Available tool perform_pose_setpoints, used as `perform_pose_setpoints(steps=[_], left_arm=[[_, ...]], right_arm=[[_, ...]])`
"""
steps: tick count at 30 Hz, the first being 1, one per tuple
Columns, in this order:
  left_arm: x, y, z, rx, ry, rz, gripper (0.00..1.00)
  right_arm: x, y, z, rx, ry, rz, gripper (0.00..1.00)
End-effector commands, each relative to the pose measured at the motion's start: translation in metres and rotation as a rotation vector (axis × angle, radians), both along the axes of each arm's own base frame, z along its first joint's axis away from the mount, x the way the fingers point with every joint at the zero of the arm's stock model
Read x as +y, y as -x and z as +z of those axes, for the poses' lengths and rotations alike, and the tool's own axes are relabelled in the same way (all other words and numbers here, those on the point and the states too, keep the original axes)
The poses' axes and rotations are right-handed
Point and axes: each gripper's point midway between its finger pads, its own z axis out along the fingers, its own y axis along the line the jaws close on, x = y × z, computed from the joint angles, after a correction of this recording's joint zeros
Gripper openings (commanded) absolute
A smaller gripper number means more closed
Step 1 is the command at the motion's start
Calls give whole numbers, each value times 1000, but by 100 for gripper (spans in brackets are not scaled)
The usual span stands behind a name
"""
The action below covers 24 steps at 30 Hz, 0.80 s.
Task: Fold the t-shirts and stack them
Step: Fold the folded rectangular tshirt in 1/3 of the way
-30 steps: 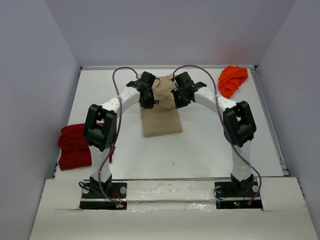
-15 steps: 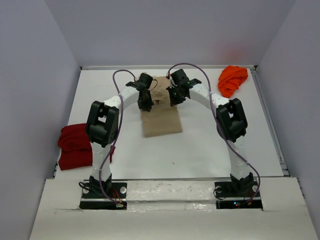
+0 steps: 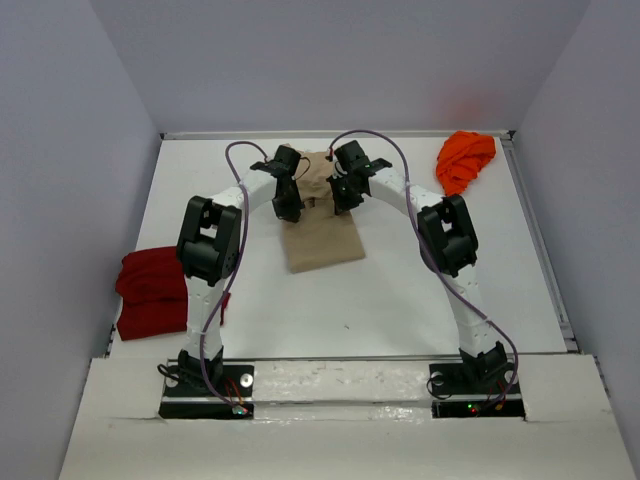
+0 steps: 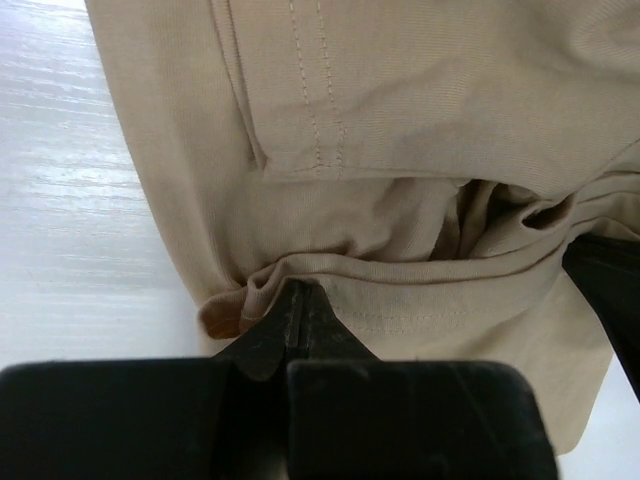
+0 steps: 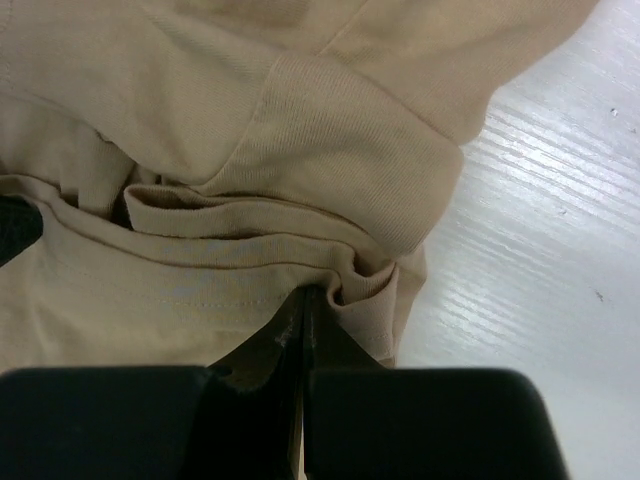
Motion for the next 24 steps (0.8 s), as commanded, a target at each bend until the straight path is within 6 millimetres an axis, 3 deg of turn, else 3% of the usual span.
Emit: perform_pose_setpoints(steps=[1, 5, 6, 7, 8, 11, 12, 18, 19, 21, 23, 24], left_arm=[[10, -13, 22, -59, -34, 29, 0], [17, -19, 50, -128, -58, 53, 0], [19, -18, 54, -135, -59, 59, 0], [19, -18, 65, -157, -51, 58, 0], [20, -16, 69, -165, -54, 59, 0], [16, -12, 88, -207, -58, 41, 0], [16, -13, 94, -217, -66, 40, 0], [14, -9, 133, -305, -105, 31, 0], [13, -5, 140, -311, -93, 24, 0], [15, 15, 125, -261, -79, -1, 2], [16, 33, 131, -268, -27, -6, 3], [20, 48, 107, -228, -8, -9, 4]], right_arm=[[0, -15, 10, -80, 17, -4, 0], [-10, -21, 37, -159, 39, -28, 20], [-12, -22, 56, -194, 32, -35, 21], [-15, -20, 61, -213, 58, -44, 23], [-18, -19, 84, -249, 46, -55, 24], [-22, -9, 103, -279, 45, -65, 32], [-26, -8, 119, -311, 44, -75, 34], [-32, 15, 149, -321, 11, -102, 54], [-35, 21, 149, -307, 6, -105, 55], [-40, 35, 149, -287, -14, -122, 56], [-48, 68, 129, -205, -37, -120, 59], [-49, 95, 101, -108, -51, -85, 60]])
